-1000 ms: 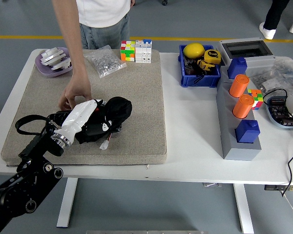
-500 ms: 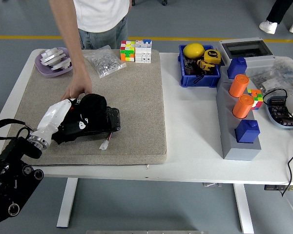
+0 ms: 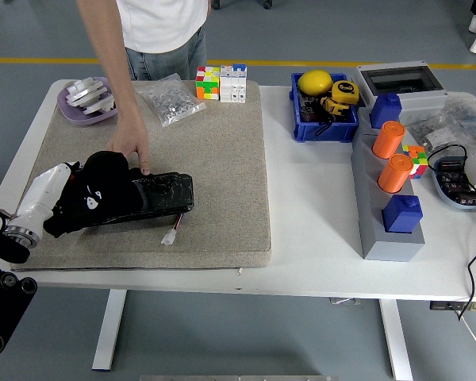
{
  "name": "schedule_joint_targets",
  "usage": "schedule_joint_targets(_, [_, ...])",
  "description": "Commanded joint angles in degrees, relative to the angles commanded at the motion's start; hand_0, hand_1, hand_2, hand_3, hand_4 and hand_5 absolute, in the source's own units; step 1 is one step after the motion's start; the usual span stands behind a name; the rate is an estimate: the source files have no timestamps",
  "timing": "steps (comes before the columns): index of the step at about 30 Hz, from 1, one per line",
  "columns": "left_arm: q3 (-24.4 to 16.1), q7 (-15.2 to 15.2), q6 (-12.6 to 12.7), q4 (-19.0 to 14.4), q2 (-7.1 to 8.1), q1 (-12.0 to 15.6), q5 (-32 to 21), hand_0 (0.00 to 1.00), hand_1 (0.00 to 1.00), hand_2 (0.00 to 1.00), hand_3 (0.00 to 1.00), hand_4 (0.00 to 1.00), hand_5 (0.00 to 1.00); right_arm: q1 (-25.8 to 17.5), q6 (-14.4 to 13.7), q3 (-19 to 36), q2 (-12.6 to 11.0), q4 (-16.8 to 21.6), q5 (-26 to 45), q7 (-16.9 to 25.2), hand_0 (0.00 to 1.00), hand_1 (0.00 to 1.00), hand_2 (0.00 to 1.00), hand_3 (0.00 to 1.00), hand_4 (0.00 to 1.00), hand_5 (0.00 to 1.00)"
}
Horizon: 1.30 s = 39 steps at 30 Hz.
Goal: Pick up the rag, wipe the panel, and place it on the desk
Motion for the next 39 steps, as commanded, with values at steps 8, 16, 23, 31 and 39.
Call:
schedule_joint_targets(8, [-2.8, -0.7, 0.2, 0.8, 0.08, 0.7, 0.1, 0.266, 0.285, 0.542, 0.513, 0.519, 0.002, -0.1, -0.1, 0.4, 0.0, 0.0, -0.3, 0.0, 0.814, 0.674, 0.681, 0.595, 0.981, 0.455])
schedule_joint_targets(16, [-3.4, -0.5, 0.6, 0.5, 0.02, 1.3, 0.6, 0.263, 0.295, 0.542, 0.513, 0.521, 0.002, -0.1, -0.1, 0.3, 0.0, 0.0, -0.2, 0.0, 0.814, 0.674, 0.681, 0.596, 0.98, 0.455])
schedule_joint_targets(23, [-1.8, -0.5, 0.5, 0.5, -0.34, 0.9, -0.1, 0.263, 0.296, 0.542, 0.514, 0.522, 0.002, -0.2, -0.1, 0.3, 0.0, 0.0, -0.2, 0.0, 0.814, 0.674, 0.681, 0.595, 0.98, 0.454])
schedule_joint_targets(31, [1.1, -0.3, 0.3, -0.1, -1.42, -0.3, -0.1, 0.266, 0.295, 0.542, 0.513, 0.52, 0.002, -0.1, -0.1, 0.4, -0.1, 0.0, -0.4, -0.1, 0.814, 0.674, 0.681, 0.595, 0.98, 0.454])
schedule_joint_targets(39, [5.5, 0.2, 0.1, -0.9, -1.99, -2.3, -0.4, 0.267, 0.296, 0.542, 0.513, 0.52, 0.002, 0.0, -0.1, 0.3, -0.2, 0.0, -0.5, -0.1, 0.814, 0.674, 0.68, 0.595, 0.98, 0.453])
